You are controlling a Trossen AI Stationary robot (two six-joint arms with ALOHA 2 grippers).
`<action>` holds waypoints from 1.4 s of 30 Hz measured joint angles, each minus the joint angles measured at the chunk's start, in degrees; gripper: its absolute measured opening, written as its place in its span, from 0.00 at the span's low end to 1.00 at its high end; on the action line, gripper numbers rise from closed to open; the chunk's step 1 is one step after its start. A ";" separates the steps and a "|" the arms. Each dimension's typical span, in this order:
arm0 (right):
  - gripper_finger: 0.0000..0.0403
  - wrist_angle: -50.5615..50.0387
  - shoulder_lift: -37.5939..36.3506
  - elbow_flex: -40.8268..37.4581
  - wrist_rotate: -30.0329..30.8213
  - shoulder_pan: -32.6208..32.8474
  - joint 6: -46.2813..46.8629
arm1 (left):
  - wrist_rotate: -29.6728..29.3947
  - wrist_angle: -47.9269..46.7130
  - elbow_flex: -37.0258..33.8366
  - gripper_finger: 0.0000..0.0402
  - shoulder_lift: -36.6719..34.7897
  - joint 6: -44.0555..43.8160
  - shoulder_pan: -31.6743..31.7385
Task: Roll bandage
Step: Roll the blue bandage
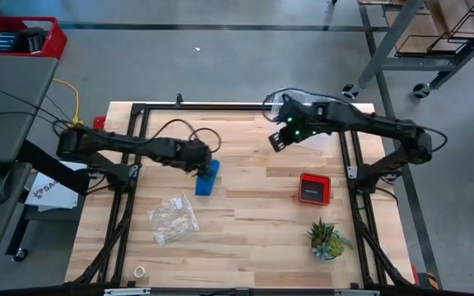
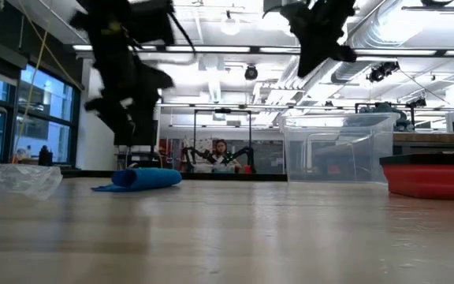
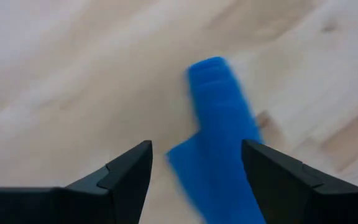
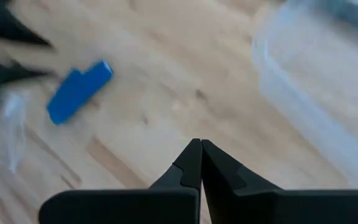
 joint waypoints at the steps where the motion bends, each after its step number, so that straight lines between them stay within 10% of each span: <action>1: 0.00 -0.37 0.88 -0.06 -0.88 0.42 -0.18 | -1.95 -1.83 -0.74 0.61 -1.90 -1.37 -1.03; 11: 0.00 26.67 18.12 -0.09 -11.97 7.09 3.03 | 3.78 0.83 -18.96 0.58 -16.07 -19.82 -7.49; 18: 0.00 39.85 27.18 -0.11 -12.85 8.65 12.94 | 5.95 8.87 -25.79 0.06 -15.54 -24.12 -6.69; 42: 0.00 13.28 10.36 -0.11 1.98 10.02 11.42 | -0.26 23.52 -7.20 0.00 10.93 -11.87 -1.66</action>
